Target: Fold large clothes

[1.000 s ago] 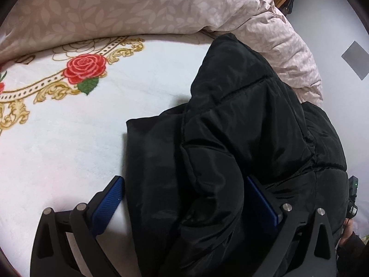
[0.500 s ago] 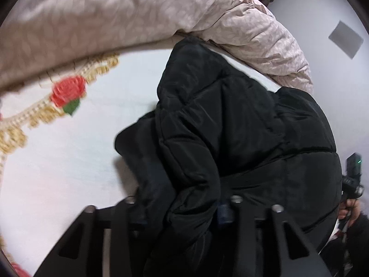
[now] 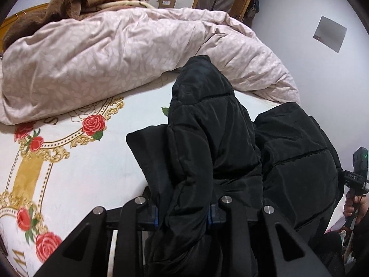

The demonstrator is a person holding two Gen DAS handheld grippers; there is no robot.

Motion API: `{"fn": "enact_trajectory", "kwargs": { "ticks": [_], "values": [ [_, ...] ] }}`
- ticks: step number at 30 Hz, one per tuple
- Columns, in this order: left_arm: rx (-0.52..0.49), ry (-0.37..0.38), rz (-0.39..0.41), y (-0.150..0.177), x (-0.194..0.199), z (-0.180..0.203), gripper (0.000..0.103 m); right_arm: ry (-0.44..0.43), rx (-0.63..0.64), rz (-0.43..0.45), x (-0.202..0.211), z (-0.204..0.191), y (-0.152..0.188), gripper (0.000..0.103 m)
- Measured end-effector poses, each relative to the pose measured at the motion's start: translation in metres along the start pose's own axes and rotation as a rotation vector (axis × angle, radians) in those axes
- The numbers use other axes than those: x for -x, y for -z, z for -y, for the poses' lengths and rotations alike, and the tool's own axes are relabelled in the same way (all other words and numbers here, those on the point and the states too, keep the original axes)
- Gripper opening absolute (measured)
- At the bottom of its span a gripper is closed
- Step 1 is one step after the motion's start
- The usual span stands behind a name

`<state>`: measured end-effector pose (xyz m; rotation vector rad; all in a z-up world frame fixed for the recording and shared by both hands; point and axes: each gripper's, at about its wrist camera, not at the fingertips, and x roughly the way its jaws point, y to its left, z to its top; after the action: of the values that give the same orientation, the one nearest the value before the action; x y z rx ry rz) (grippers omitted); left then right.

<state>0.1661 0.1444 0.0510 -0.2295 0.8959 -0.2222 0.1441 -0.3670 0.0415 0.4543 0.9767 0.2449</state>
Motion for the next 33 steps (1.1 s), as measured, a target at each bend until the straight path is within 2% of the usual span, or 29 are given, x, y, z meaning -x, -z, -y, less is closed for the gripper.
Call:
{"fn": "enact_trajectory", "kwargs": {
  "ticks": [5, 13, 21, 26, 30, 32, 33],
  "values": [
    [-0.001, 0.009, 0.007, 0.002, 0.018, 0.015, 0.028, -0.004, 0.003, 0.029, 0.028, 0.002, 0.008, 0.025],
    [-0.025, 0.053, 0.034, -0.024, 0.003, 0.054, 0.028, 0.034, -0.01, 0.092, 0.056, 0.027, -0.012, 0.025],
    [-0.065, 0.113, 0.022, -0.061, -0.061, 0.112, 0.029, 0.112, -0.049, 0.139, 0.064, 0.081, -0.056, 0.025],
    [-0.068, 0.136, 0.0, -0.071, -0.111, 0.134, 0.029, 0.152, -0.078, 0.153, 0.051, 0.121, -0.08, 0.026],
    [-0.058, 0.118, -0.034, -0.071, -0.155, 0.141, 0.029, 0.17, -0.103, 0.129, 0.024, 0.146, -0.089, 0.027],
    [-0.062, 0.073, -0.054, -0.065, -0.176, 0.139, 0.033, 0.188, -0.125, 0.102, 0.005, 0.162, -0.091, 0.031],
    [-0.055, 0.052, -0.07, -0.059, -0.186, 0.136, 0.035, 0.195, -0.142, 0.092, -0.003, 0.17, -0.089, 0.036]
  ]
}}
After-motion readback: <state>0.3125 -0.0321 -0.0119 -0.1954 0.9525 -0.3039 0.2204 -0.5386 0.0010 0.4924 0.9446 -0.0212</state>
